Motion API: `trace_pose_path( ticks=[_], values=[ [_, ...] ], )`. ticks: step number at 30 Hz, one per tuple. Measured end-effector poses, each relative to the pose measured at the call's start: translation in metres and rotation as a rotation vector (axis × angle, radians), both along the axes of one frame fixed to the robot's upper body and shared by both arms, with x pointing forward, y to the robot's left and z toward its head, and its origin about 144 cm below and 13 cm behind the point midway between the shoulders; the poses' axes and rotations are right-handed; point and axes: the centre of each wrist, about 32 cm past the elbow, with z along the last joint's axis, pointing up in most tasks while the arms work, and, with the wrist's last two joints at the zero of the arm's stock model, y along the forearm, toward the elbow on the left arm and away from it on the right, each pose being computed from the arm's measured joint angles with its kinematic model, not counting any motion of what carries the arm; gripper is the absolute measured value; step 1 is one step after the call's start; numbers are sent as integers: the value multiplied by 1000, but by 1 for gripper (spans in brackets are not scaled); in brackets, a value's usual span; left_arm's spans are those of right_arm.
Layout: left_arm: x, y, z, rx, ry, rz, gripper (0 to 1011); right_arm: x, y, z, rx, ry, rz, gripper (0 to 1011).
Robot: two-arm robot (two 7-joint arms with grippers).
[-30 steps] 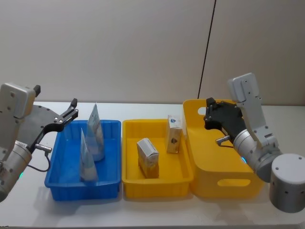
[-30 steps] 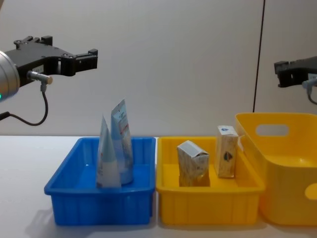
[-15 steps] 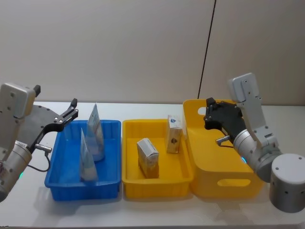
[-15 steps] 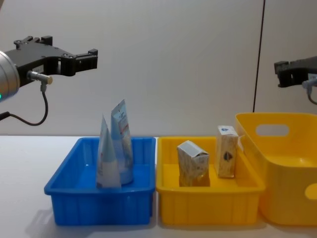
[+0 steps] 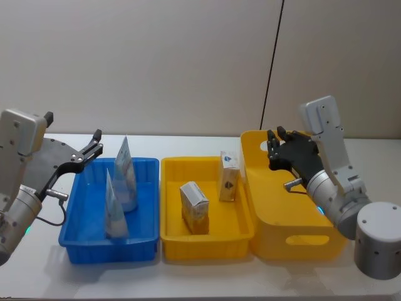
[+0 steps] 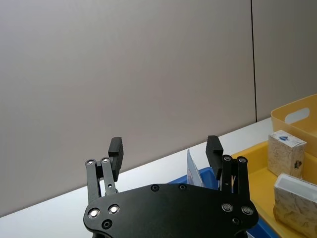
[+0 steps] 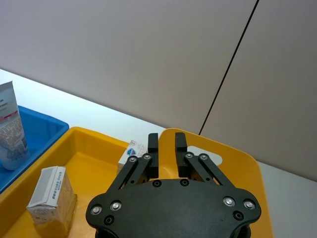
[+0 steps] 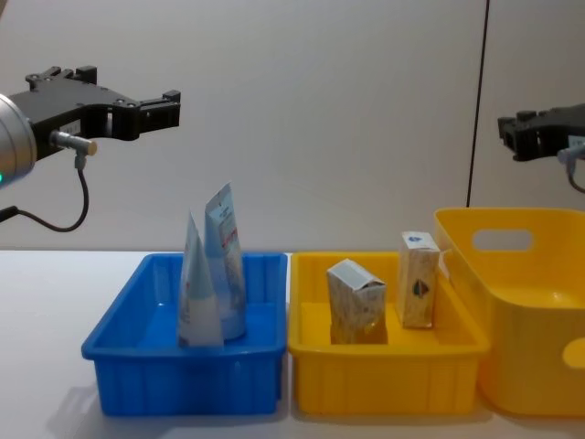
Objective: Bimanual collaborative sorting of washing and personal care products
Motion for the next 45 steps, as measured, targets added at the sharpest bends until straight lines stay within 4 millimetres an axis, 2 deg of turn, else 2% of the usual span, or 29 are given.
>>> trace_pose_path(
  ticks=[4,5,7,8,11,14,18,20,27,29,45],
  values=[
    [0,0,0,0,0,0,1001,0,0,0,0,0,0,262],
    [0,0,0,0,0,0,1001,0,0,0,0,0,0,322],
    [0,0,0,0,0,0,1001,0,0,0,0,0,0,352],
    [0,0,0,0,0,0,1001,0,0,0,0,0,0,424],
    [0,0,0,0,0,0,1001,0,0,0,0,0,0,489],
    [0,0,0,0,0,0,1001,0,0,0,0,0,0,607],
    [0,0,0,0,0,0,1001,0,0,0,0,0,0,700],
    [0,0,0,0,0,0,1001,0,0,0,0,0,0,788],
    [0,0,0,0,0,0,1001,4,0,1,4,8,-2,975],
    [0,0,0,0,0,0,1001,6,1,2,12,20,-4,1001],
    [0,0,0,0,0,0,1001,23,17,28,91,187,21,1000]
  ],
)
